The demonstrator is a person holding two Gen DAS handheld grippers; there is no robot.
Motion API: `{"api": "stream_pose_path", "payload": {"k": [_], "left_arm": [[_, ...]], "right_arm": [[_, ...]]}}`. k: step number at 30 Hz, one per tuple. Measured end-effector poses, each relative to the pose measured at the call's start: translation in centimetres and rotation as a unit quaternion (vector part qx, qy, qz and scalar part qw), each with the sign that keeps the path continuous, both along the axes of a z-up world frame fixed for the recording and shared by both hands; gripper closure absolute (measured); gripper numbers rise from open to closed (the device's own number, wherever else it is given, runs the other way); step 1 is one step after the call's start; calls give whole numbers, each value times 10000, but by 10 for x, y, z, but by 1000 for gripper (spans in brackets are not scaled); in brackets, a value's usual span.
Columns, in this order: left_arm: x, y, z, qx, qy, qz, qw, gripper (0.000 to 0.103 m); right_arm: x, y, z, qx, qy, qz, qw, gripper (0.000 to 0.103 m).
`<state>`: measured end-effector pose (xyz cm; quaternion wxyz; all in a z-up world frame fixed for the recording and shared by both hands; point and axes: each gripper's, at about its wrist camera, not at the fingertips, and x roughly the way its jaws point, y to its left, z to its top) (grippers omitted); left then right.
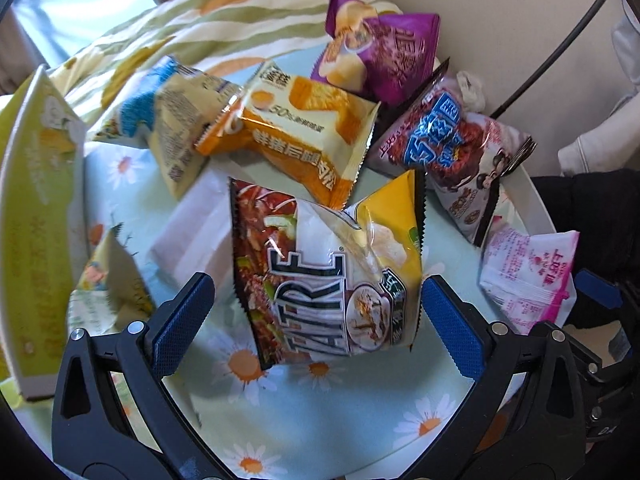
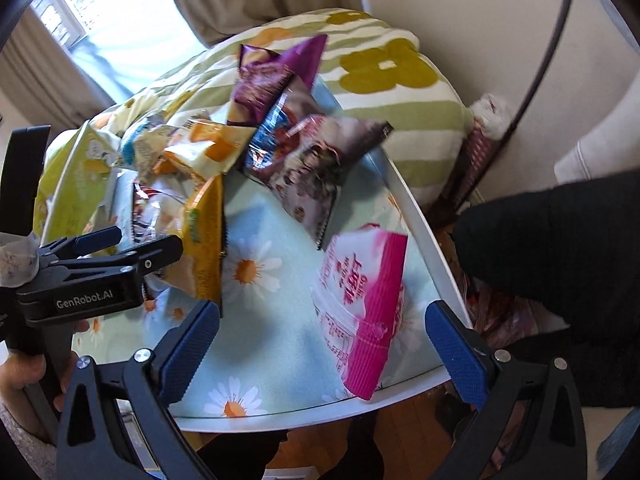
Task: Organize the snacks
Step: 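Grasp the TATRE bag with the left tool while the right tool grasps the pink-white bag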
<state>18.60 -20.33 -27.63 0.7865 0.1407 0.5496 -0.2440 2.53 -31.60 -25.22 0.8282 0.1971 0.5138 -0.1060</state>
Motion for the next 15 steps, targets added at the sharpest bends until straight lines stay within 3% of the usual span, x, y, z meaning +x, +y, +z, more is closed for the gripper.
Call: {"api": "stream_pose_path", "payload": {"k": [7, 15], "left_arm": [[6, -14, -14, -69, 110, -286, 9995, 1], [14, -16, -24, -82, 281, -236, 9993, 21]], "right_arm": [[7, 0, -20, -20, 156, -54, 9999, 5], [18, -4, -30, -31, 216, 21, 9998, 12]]}}
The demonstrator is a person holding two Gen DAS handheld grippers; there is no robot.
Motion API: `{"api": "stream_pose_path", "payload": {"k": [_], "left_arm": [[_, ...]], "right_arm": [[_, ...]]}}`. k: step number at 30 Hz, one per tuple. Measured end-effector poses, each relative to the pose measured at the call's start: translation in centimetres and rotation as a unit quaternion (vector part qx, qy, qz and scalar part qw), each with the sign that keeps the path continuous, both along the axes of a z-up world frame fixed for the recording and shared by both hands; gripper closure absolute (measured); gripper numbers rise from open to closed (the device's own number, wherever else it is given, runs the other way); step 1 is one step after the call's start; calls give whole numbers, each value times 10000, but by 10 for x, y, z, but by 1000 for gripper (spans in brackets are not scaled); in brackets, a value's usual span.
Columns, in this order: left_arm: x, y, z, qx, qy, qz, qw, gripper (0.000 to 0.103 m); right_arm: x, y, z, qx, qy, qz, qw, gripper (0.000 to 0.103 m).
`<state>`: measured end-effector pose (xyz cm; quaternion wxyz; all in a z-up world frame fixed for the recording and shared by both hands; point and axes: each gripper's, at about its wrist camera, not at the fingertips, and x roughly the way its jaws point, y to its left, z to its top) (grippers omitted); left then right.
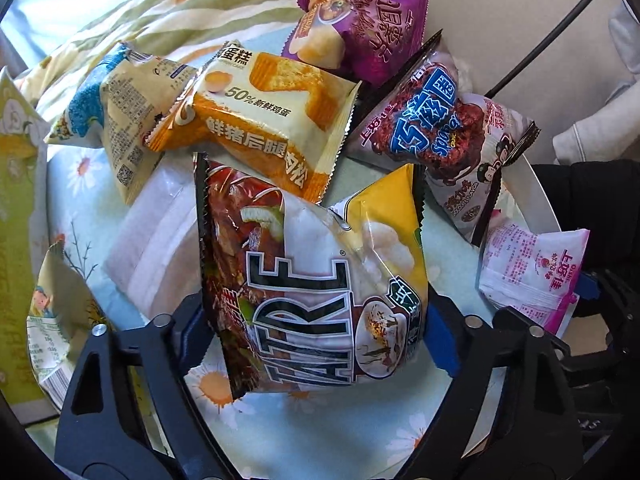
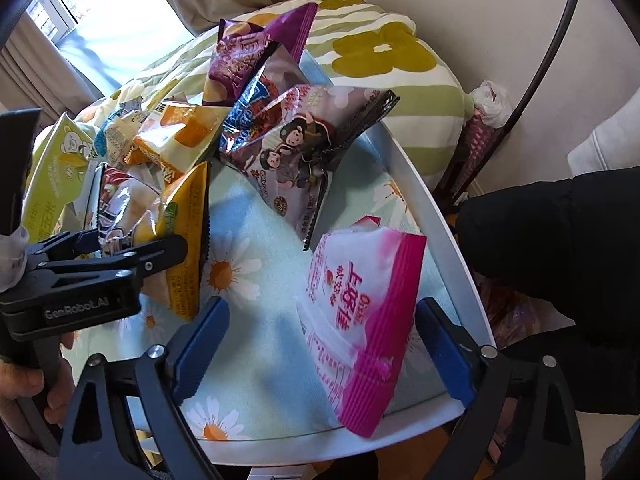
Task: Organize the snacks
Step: 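Grasp the TATRE bag with the left tool while the right tool grasps the pink-white bag, then lift both bags and carry them toward the yellow-green box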
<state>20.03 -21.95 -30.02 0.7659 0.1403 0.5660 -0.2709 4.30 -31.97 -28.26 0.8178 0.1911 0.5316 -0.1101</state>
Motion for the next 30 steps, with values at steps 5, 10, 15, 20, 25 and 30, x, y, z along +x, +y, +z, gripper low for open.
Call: {"api": "stream_pose_path", "payload": {"k": [5, 10, 15, 20, 25, 30], "left_arm": [[-3, 3, 2, -12, -22, 12, 10000, 28], [-14, 7, 5, 10, 16, 150, 9999, 29], [-21, 15, 5, -22, 112, 371, 9992, 29], [-27, 22, 9, -43, 57, 605, 9981, 30], [-39, 27, 18, -111, -69, 842, 9964, 30], [-51, 35, 31, -191, -181, 1067, 9939, 30]], "right_arm": [[6, -2, -7, -35, 83, 112, 9999, 18], [16, -6, -14, -122, 144, 251, 9995, 26], [21, -6, -20, -234, 244, 402, 9986, 31], [25, -1, -25, -567, 326, 712, 9953, 44], [22, 5, -22, -756, 186, 994, 9920, 55], [18, 8, -10, -725, 1, 1252, 9895, 68]]}}
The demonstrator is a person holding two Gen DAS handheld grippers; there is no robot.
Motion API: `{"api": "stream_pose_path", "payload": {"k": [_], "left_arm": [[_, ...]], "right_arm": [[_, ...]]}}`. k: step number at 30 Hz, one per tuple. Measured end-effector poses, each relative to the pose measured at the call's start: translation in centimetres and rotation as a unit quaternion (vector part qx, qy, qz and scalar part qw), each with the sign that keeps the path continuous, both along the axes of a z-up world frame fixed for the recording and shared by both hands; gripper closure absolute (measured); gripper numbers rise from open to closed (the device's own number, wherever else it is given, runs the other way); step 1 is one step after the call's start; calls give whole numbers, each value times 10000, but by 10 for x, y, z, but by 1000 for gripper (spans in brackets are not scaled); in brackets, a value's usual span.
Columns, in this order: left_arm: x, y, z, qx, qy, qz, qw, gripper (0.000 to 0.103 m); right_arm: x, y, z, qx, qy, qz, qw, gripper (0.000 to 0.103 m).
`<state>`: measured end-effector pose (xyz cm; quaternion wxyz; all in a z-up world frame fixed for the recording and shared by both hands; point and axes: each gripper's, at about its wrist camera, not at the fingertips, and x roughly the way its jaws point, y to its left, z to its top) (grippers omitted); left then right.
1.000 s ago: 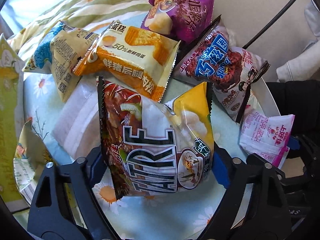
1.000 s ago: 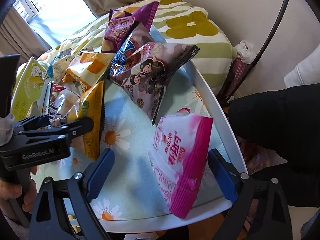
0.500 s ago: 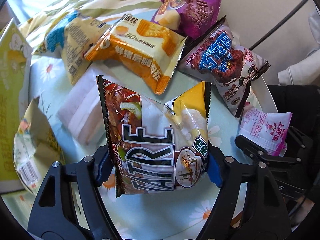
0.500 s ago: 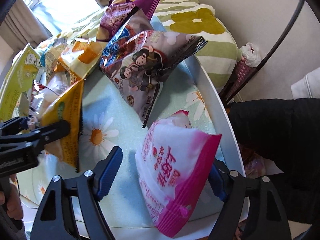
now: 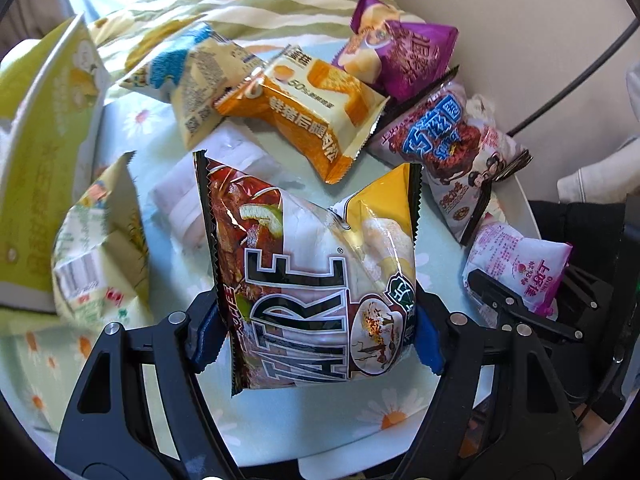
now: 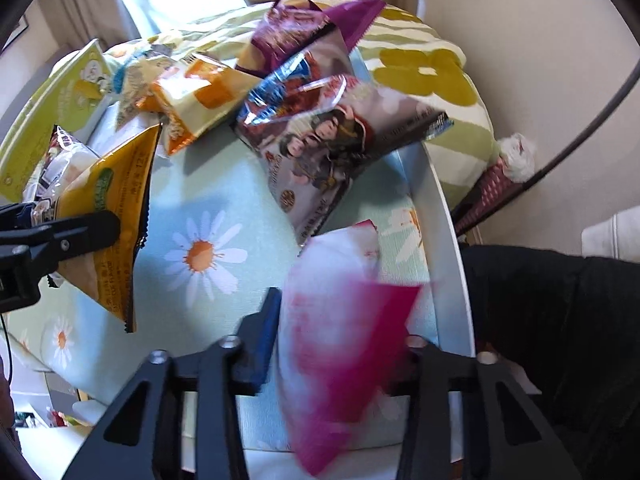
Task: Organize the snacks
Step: 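Lift both bags and carry them toward the yellow-green box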
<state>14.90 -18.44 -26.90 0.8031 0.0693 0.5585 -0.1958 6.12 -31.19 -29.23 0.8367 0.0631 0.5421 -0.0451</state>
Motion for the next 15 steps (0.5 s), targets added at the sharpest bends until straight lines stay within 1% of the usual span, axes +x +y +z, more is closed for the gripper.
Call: {"api": "stream_pose_path", "payload": {"k": [7, 11, 15], "left_arm": [[-17, 13, 29, -176, -255, 393, 9987, 30], [-19, 27, 53, -247, -390, 642, 9969, 30], [-15, 48, 81, -349, -603, 924, 9933, 30]], "right_arm": [[-5, 0, 24, 168, -185, 250, 9994, 70], [-5, 7, 51, 249, -381, 458, 9979, 71], [4, 17, 82, 278, -650, 735, 9948, 71]]}}
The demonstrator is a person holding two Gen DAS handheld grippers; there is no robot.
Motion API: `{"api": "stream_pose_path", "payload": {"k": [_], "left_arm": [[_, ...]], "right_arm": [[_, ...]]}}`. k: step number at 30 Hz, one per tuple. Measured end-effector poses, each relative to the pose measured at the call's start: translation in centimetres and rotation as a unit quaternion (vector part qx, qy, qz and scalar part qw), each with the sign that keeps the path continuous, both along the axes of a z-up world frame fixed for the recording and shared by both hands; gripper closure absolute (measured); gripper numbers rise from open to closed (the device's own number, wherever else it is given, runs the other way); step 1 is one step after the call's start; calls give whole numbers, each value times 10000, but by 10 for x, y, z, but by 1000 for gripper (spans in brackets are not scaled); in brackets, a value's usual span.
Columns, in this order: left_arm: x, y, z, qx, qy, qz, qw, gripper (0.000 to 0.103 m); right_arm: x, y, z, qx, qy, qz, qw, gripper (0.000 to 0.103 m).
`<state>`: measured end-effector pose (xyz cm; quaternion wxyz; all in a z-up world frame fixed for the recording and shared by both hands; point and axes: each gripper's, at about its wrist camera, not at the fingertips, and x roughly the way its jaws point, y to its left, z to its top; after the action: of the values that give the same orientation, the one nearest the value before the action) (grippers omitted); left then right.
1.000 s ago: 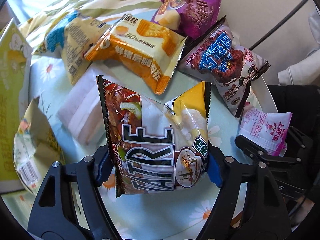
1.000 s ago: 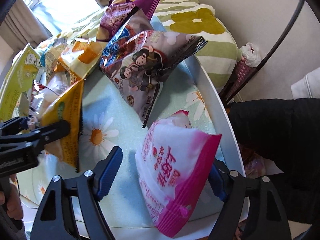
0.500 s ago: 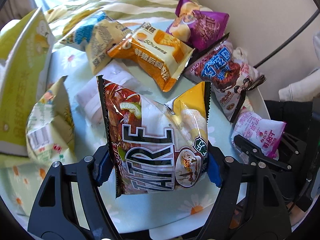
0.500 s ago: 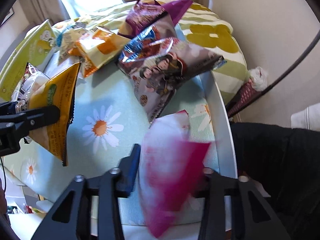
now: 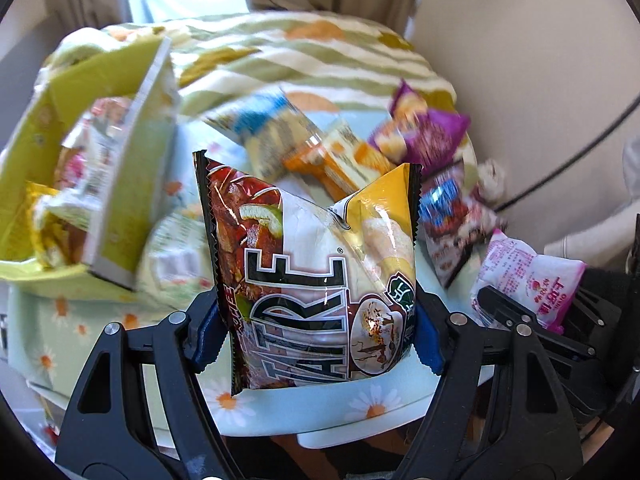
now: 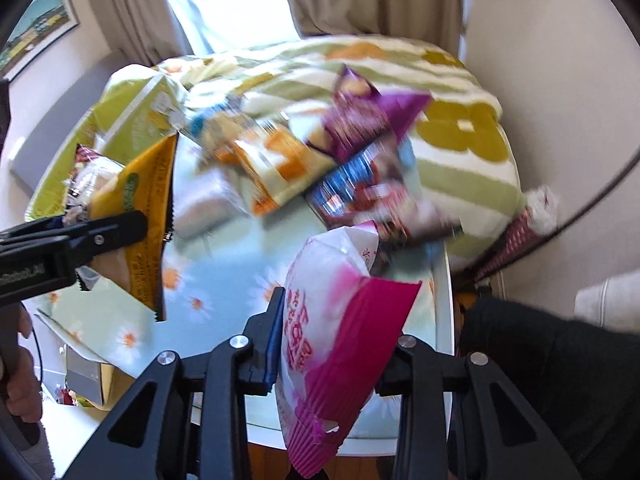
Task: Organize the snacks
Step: 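Lift both bags and carry them toward the yellow-green box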
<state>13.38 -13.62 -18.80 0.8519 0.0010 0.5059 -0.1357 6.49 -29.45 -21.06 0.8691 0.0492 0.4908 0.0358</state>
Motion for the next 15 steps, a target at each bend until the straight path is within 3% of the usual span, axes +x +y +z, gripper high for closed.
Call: {"api": "stream_pose_path", "payload": {"k": [9, 15], "left_arm": [[23, 74, 69, -48, -603, 698, 9957, 30], [54, 137, 98, 29, -829, 1130, 9901, 30]], "right_arm": [[38, 55, 69, 183, -606, 763, 9951, 71], [81, 114, 104, 405, -910, 1220, 9875, 71]]}}
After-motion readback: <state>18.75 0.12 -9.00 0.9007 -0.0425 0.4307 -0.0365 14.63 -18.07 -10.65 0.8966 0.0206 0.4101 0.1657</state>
